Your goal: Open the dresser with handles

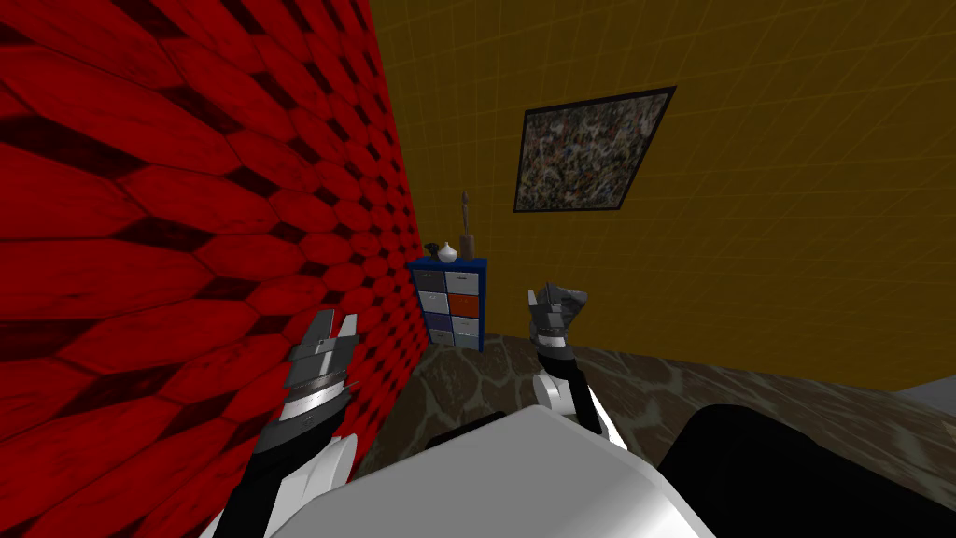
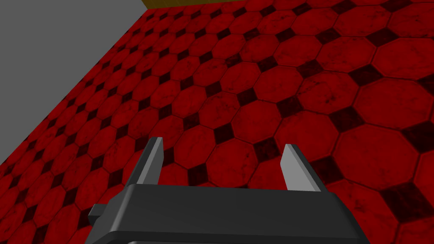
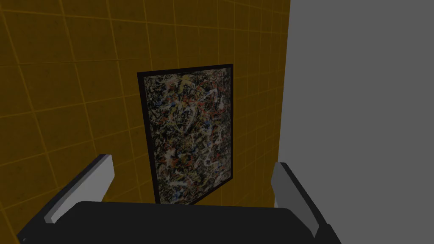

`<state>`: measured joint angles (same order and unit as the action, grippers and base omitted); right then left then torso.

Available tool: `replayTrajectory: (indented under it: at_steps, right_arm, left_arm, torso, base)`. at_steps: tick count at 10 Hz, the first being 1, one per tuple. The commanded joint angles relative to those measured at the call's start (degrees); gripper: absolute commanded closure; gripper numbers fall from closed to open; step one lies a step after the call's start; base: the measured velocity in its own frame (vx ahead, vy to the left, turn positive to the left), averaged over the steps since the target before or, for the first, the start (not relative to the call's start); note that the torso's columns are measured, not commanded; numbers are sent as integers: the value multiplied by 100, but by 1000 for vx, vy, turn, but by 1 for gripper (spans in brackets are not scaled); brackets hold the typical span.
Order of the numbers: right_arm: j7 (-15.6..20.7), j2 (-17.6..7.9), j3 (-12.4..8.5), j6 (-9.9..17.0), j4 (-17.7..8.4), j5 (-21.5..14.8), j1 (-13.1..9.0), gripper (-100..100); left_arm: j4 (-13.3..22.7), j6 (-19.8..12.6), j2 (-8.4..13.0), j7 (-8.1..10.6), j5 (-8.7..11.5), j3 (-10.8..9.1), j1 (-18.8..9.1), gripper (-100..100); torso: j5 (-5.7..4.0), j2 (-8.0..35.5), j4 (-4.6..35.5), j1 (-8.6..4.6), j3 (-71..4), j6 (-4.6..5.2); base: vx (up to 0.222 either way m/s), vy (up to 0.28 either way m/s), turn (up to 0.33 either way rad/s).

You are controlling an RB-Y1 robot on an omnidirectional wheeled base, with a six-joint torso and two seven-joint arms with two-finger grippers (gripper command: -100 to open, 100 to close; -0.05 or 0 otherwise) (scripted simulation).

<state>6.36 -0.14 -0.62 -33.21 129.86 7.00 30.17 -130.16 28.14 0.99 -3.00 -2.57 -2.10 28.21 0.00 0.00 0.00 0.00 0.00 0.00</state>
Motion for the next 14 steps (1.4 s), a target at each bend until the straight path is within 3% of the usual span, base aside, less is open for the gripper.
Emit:
replayTrajectory:
  at_steps: [1,9,10,11,14]
  right_arm:
    - [0,0,0,0,0,0,0,0]
    - [0,0,0,-1,2,0,0,0]
    - [0,0,0,-1,2,0,0,0]
    - [0,0,0,0,0,0,0,0]
    - [0,1,1,0,-1,0,2,0]
  left_arm:
    - [0,0,0,0,0,0,0,0]
    - [-2,1,0,0,0,0,0,0]
    - [119,-4,245,-5,-10,16,-44,-100]
    - [196,-6,340,-8,-17,27,-71,-100]
    - [622,-21,586,-26,-52,84,-224,-100]
  torso:
    - [0,232,235,0,-467,0]
    - [0,3539,3537,0,-7073,0]
    - [0,3962,3960,0,-7919,0]
    - [-1,4148,4147,-6,-8317,1]
    - [-1,4213,4222,-5,-8465,1]
  base:
    - [0,0,0]
    - [0,0,0]
    - [27,-26,-27]
    - [58,-45,-35]
    - [95,-60,-52]
